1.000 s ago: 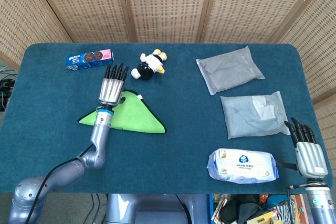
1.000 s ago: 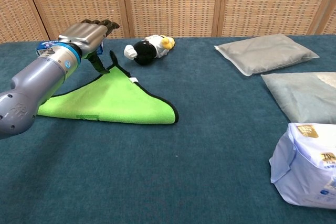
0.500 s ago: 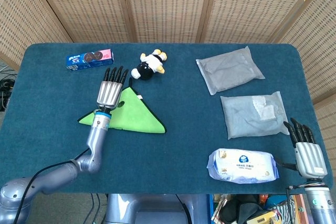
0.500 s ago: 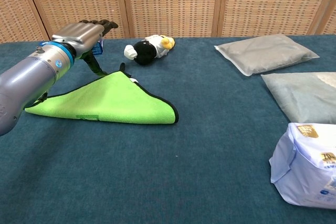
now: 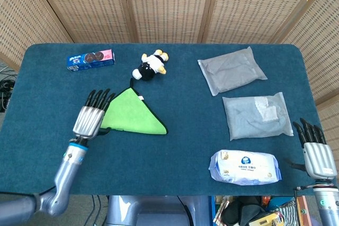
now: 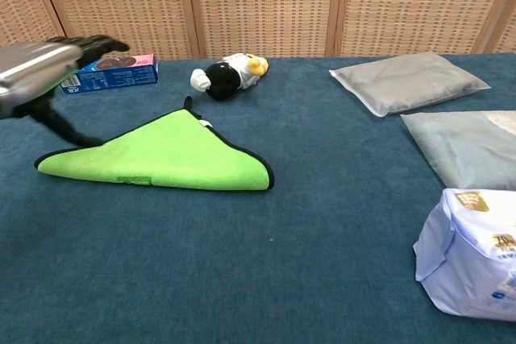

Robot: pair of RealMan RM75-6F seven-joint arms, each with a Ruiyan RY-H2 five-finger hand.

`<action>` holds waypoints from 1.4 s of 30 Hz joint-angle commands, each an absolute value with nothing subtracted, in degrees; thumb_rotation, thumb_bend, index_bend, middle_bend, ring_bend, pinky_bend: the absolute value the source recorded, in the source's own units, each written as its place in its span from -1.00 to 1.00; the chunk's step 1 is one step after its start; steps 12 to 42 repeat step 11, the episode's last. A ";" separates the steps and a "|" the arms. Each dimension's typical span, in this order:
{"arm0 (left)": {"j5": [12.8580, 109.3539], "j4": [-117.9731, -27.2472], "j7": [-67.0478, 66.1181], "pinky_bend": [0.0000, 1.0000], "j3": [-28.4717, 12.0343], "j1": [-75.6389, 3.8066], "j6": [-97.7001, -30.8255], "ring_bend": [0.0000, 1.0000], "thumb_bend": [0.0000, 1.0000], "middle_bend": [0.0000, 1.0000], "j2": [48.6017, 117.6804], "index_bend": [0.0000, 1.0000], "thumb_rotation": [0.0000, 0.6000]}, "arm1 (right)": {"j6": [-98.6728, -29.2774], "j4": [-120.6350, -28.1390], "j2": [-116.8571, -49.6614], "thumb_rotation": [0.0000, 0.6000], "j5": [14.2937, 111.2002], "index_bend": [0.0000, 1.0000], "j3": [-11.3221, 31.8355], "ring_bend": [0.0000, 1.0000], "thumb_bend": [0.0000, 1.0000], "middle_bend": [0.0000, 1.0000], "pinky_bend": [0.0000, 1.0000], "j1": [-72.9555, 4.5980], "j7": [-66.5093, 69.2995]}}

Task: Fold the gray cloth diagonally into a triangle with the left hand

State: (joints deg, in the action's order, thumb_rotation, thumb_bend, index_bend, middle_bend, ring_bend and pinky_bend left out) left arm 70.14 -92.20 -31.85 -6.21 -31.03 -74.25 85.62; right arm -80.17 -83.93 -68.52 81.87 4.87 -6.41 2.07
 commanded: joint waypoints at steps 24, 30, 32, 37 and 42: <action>81.90 -98.37 -30.27 -1.00 7.88 -14.87 -89.03 -1.00 -0.67 -1.00 75.46 -1.00 1.00 | -83.36 -86.73 -67.31 1.00 84.14 -1.00 4.58 -1.00 -1.00 -1.00 -1.00 -5.69 -0.88; 81.90 -98.37 -30.27 -1.00 7.88 -14.87 -89.03 -1.00 -0.67 -1.00 75.46 -1.00 1.00 | -83.36 -86.73 -67.31 1.00 84.14 -1.00 4.58 -1.00 -1.00 -1.00 -1.00 -5.69 -0.88; 81.90 -98.37 -30.27 -1.00 7.88 -14.87 -89.03 -1.00 -0.67 -1.00 75.46 -1.00 1.00 | -83.36 -86.73 -67.31 1.00 84.14 -1.00 4.58 -1.00 -1.00 -1.00 -1.00 -5.69 -0.88; 81.90 -98.37 -30.27 -1.00 7.88 -14.87 -89.03 -1.00 -0.67 -1.00 75.46 -1.00 1.00 | -83.36 -86.73 -67.31 1.00 84.14 -1.00 4.58 -1.00 -1.00 -1.00 -1.00 -5.69 -0.88; 81.90 -98.37 -30.27 -1.00 7.88 -14.87 -89.03 -1.00 -0.67 -1.00 75.46 -1.00 1.00 | -83.36 -86.73 -67.31 1.00 84.14 -1.00 4.58 -1.00 -1.00 -1.00 -1.00 -5.69 -0.88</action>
